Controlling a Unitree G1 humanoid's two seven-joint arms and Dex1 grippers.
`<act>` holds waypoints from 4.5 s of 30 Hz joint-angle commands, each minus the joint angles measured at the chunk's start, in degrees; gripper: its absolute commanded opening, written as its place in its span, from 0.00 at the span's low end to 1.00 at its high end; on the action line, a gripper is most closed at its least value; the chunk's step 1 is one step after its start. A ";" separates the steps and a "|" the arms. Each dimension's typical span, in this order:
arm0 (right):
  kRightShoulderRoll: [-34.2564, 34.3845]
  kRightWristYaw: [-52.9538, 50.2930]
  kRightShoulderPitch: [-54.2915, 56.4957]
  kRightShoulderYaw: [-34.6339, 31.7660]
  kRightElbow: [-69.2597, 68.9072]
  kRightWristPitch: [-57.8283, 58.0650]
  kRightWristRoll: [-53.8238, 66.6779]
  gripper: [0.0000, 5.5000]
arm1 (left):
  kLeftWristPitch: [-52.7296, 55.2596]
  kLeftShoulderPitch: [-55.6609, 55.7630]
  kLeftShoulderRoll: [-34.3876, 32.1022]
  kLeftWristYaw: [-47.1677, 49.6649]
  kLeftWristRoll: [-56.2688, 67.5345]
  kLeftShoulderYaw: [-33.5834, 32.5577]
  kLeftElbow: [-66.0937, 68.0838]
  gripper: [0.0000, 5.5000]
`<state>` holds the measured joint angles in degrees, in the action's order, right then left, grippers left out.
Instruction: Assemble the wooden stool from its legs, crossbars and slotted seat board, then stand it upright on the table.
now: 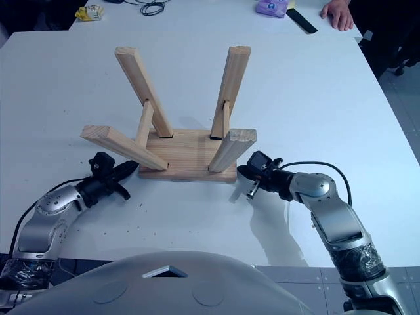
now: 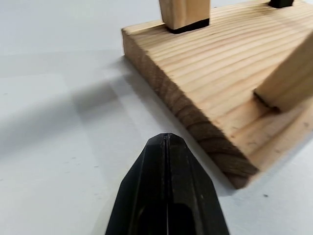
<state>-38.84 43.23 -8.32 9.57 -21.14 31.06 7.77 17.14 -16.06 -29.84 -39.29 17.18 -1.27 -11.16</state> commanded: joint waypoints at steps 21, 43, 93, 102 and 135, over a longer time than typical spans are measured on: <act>-1.20 -0.40 -0.46 1.20 0.34 1.68 -1.25 0.01 | 4.04 -3.65 -5.80 -4.73 1.43 -0.07 -0.32 0.00; 0.27 0.31 -0.26 3.17 -3.82 5.16 1.96 0.01 | 4.19 -4.29 -4.59 -5.26 2.25 4.89 -5.41 0.00; -14.48 11.82 -7.21 -17.32 -27.75 11.89 23.00 0.01 | 20.38 -8.95 -11.78 -4.32 27.18 -14.80 -38.38 0.00; -16.18 15.29 -2.94 -17.16 -22.68 8.05 22.46 0.01 | 22.84 -4.59 -10.85 -0.41 32.98 -14.91 -39.70 0.00; -18.10 26.63 3.11 -12.42 -7.04 -7.71 17.46 0.10 | 11.50 -11.91 -16.22 -13.79 22.02 -17.87 -18.86 0.18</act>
<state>-56.53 69.18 -6.24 -2.37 -29.91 24.46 24.82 29.15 -26.69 -43.95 -50.58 39.67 -17.79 -30.30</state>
